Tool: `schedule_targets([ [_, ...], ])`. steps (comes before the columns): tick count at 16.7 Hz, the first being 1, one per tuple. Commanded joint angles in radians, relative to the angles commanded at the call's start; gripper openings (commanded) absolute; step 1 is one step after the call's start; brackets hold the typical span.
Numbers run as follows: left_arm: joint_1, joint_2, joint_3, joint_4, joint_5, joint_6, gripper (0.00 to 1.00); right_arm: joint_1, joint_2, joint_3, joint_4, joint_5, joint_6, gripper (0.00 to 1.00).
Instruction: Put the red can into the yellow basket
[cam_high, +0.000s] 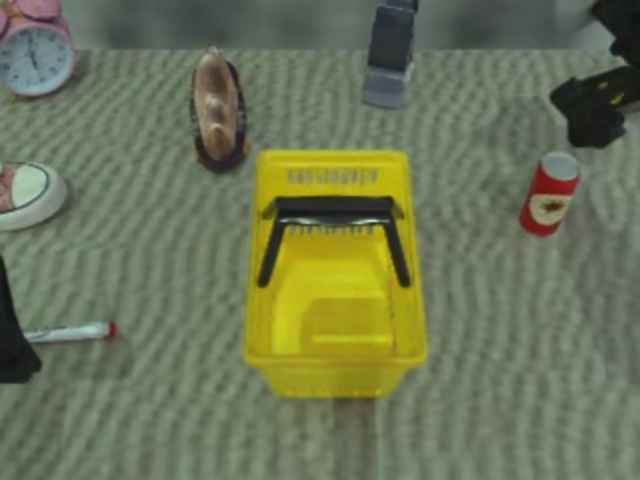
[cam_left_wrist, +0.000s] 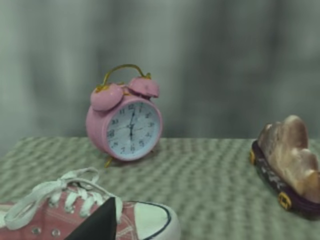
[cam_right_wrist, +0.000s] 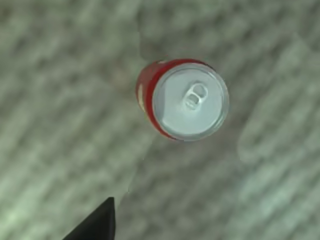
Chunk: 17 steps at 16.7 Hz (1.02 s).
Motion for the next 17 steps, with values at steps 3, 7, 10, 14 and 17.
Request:
schedule_targets([
  [3, 0.0, 0.0, 0.0, 0.0, 0.0, 0.0, 1.0, 0.018, 0.23, 0.204, -0.123, 0.0, -0.051, 1.0],
  [7, 0.0, 0.0, 0.0, 0.0, 0.0, 0.0, 1.0, 0.033, 0.397, 0.351, -0.218, -0.001, -0.091, 1.0],
  [10, 0.0, 0.0, 0.0, 0.0, 0.0, 0.0, 1.0, 0.035, 0.417, 0.368, -0.23, -0.002, -0.096, 1.0],
  [14, 0.0, 0.0, 0.0, 0.0, 0.0, 0.0, 1.0, 0.03, 0.417, 0.362, -0.224, -0.002, -0.096, 1.0],
  [17, 0.0, 0.0, 0.0, 0.0, 0.0, 0.0, 1.0, 0.034, 0.423, 0.304, -0.159, -0.002, -0.097, 1.0],
])
